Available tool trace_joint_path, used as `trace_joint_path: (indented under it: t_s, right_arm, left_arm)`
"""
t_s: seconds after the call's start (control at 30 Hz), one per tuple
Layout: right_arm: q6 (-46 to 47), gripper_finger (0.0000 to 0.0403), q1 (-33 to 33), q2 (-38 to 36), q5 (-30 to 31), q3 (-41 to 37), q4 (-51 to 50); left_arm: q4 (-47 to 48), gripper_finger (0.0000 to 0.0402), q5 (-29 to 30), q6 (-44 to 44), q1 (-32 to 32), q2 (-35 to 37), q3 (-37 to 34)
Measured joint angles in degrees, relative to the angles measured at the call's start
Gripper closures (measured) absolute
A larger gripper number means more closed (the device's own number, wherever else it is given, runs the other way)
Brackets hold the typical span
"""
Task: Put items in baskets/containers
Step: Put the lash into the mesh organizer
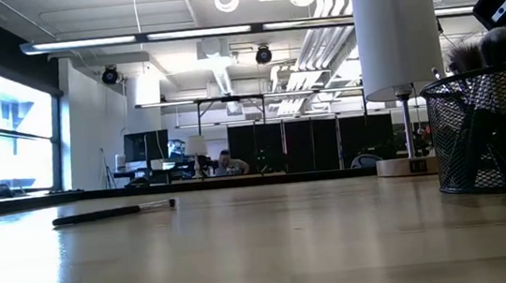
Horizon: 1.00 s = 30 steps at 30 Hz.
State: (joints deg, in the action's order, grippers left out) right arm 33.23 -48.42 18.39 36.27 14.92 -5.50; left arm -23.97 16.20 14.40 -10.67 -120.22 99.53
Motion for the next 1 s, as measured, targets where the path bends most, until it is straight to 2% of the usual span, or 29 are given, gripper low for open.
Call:
trace_joint_path:
  t_s: [0.13,0.33,0.43,0.57,0.7,0.83,1.0]
  right_arm:
    - [0.0,0.0403,0.0,0.0,0.2,0.0,0.4]
    - [-0.1,0.0403,0.0,0.0,-0.2,0.0,0.6]
    - [-0.1,0.0403,0.0,0.0,-0.2,0.0,0.7]
    - [-0.2,0.0403,0.0,0.0,0.3,0.0,0.6]
    - [-0.2,0.0403,0.0,0.0,0.4,0.0,0.6]
    - [0.0,0.0403,0.0,0.0,1.1,0.0,0.6]
    - [-0.1,0.0403,0.0,0.0,3.3,0.0,0.7]
  left_arm:
    - [-1.7,0.0401,-4.1,0.4,2.0,-1.5,-0.5]
    - [-3.9,0.0401,-6.1,0.4,4.4,-4.0,-0.4]
    - [-8.0,0.0401,-8.2,0.4,5.1,-6.0,0.0]
    - [-6.0,0.0401,-10.2,0.3,5.1,-6.8,-0.3]
    - [-3.0,0.0397,-9.2,0.3,5.1,-8.1,-0.1]
    - [-1.5,0.0376,-10.6,-2.3,5.0,-8.5,-0.3]
    - [0.3,0.0333,-11.5,-4.1,5.0,-8.2,-0.2]
